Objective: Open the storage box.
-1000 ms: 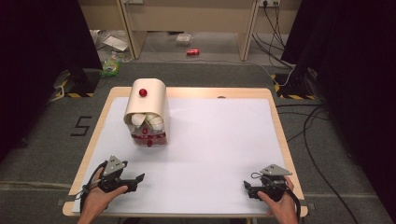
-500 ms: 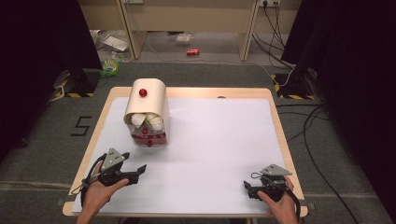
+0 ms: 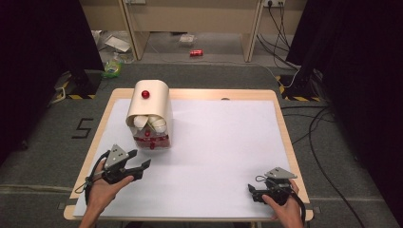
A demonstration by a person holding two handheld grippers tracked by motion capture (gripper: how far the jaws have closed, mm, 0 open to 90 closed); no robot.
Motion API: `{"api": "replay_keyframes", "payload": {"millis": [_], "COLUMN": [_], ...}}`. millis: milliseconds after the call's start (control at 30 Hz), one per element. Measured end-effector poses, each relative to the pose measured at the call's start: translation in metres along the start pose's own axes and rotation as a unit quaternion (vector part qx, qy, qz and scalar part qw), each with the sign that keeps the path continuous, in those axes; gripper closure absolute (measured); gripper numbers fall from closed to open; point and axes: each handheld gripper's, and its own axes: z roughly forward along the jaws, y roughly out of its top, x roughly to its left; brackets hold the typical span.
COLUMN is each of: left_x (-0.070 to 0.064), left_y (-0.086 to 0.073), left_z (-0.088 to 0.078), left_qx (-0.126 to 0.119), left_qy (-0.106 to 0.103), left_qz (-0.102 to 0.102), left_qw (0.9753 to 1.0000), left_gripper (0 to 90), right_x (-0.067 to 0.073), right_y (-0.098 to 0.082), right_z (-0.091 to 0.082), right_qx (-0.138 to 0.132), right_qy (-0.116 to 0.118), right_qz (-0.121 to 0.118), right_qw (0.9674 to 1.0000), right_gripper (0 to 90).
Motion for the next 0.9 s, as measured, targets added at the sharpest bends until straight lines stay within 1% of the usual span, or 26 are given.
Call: {"api": "replay_keyframes", "payload": {"millis": [100, 167, 200, 233, 400, 567, 767, 900], "left_x": [0.001, 0.002, 0.002, 0.002, 0.002, 0.004, 0.004, 0.004], "left_y": [0.004, 0.007, 0.007, 0.009, 0.015, 0.024, 0.036, 0.045], "left_z": [0.0, -0.001, -0.001, -0.001, -0.002, -0.004, -0.007, -0.007], "left_qx": [-0.005, -0.008, -0.009, -0.01, -0.017, -0.023, -0.033, -0.039], "left_qy": [-0.004, -0.002, -0.005, -0.002, -0.009, -0.011, -0.014, -0.012], "left_qz": [-0.001, 0.003, -0.001, 0.003, 0.005, 0.007, 0.012, 0.019], "left_qw": [1.0, 1.0, 1.0, 0.9999, 0.9998, 0.9997, 0.9993, 0.999], "left_gripper": [36.1, 36.1, 35.9, 35.8, 34.4, 33.6, 33.6, 33.7], "right_x": [0.0, 0.0, 0.0, 0.0, 0.0, 0.0, 0.0, 0.0], "right_y": [0.0, 0.0, 0.0, 0.0, 0.0, 0.0, 0.0, 0.0], "right_z": [0.0, 0.0, 0.0, 0.0, 0.0, 0.0, 0.0, 0.0], "right_qx": [0.0, 0.0, 0.0, 0.0, 0.0, 0.0, 0.0, 0.0], "right_qy": [0.0, 0.0, 0.0, 0.0, 0.0, 0.0, 0.0, 0.0], "right_qz": [0.0, 0.0, 0.0, 0.0, 0.0, 0.0, 0.0, -0.002], "right_qw": [1.0, 1.0, 1.0, 1.0, 1.0, 1.0, 1.0, 1.0], "right_gripper": [3.4, 3.4, 3.4, 3.4, 3.3, 3.3, 3.3, 3.2]}}
